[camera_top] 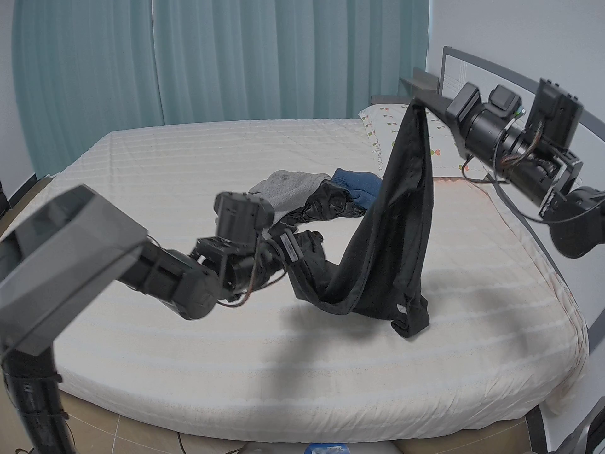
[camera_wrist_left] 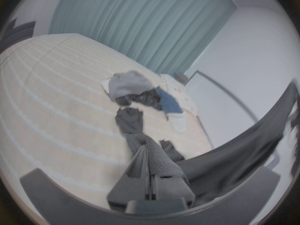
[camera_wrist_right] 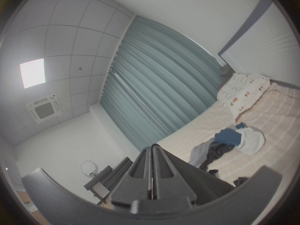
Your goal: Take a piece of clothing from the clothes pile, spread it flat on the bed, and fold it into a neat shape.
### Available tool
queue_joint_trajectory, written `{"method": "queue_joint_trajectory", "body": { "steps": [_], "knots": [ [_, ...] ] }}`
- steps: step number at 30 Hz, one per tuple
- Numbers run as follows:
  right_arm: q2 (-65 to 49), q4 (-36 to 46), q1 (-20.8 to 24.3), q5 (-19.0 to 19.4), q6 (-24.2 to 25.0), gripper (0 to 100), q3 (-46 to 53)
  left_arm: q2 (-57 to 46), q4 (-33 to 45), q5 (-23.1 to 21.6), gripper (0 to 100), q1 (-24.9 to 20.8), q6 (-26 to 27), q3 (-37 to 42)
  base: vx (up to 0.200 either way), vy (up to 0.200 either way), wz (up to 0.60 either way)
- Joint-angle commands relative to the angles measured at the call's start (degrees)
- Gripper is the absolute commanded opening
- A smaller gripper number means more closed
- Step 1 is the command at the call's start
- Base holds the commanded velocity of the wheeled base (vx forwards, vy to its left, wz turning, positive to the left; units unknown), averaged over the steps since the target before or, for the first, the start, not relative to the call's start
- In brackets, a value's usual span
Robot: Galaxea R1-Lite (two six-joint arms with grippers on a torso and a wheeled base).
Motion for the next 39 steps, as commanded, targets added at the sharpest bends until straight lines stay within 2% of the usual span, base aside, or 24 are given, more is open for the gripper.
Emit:
{"method": "queue_joint_trajectory", "body": {
  "steps": [1,4,8,11,13,16,19,21,26,30,32,35,39],
  "knots": [
    [11.0,-7.21,0.56,-1.86,1.26,0,1.2,-17.74,3.66,0.23,0,1.62,-4.53,1.47,0.0,0.0,0.0],
    [6.87,-8.88,-0.32,-3.09,1.52,0,-1.88,-21.61,3.75,0.23,0,2.94,-4.53,1.74,0.0,0.0,0.0],
    [2.04,-8.97,-0.41,-3.09,2.23,0,-0.21,-23.81,3.93,-0.21,0,4.0,-4.7,4.99,0.0,0.0,0.0],
    [0.1,-9.76,-0.41,-2.47,4.95,0,7.09,-24.77,2.87,-0.82,0,3.91,-4.7,13.34,0.0,0.0,0.0],
    [0.01,-9.85,-0.32,-2.38,5.65,0,9.28,-24.6,2.17,-1.52,0,3.91,-4.61,15.27,0.0,0.0,0.0],
    [1.25,-9.94,-0.14,-2.3,6.09,0,15.0,-24.68,-1.43,-5.39,0,4.0,-4.97,21.25,0.0,0.0,0.0],
    [1.6,-9.94,-0.23,-2.3,6.53,0,17.54,-24.51,-3.54,-7.24,0,3.91,-5.67,24.41,0.0,0.0,0.0],
    [1.25,-10.02,-0.5,-2.21,8.73,0,20.8,-24.07,-6.53,-8.2,0,3.38,-7.52,28.46,0.0,0.0,0.0],
    [2.04,-9.94,-1.11,-1.86,10.31,0,21.59,-23.37,-11.28,-9.87,0,3.29,-9.27,32.85,0.0,0.0,0.0],
    [2.3,-9.85,-1.02,-1.68,10.4,0,21.85,-23.72,-12.07,-10.93,0,3.29,-9.27,36.28,0.0,0.0,0.0],
    [2.3,-9.85,-0.5,-1.68,10.4,0,22.55,-23.19,-12.24,-12.42,0,3.29,-9.8,38.21,-0.2,0.0,0.0],
    [2.12,-9.94,-0.41,-1.59,10.4,0,23.43,-22.57,-12.33,-12.6,0,3.47,-12.0,38.47,-0.2,0.0,0.0],
    [2.3,-9.94,-0.41,-1.5,10.4,0,23.52,-22.84,-12.33,-12.69,0,3.64,-12.26,38.65,-0.2,0.0,0.0]
  ]
}}
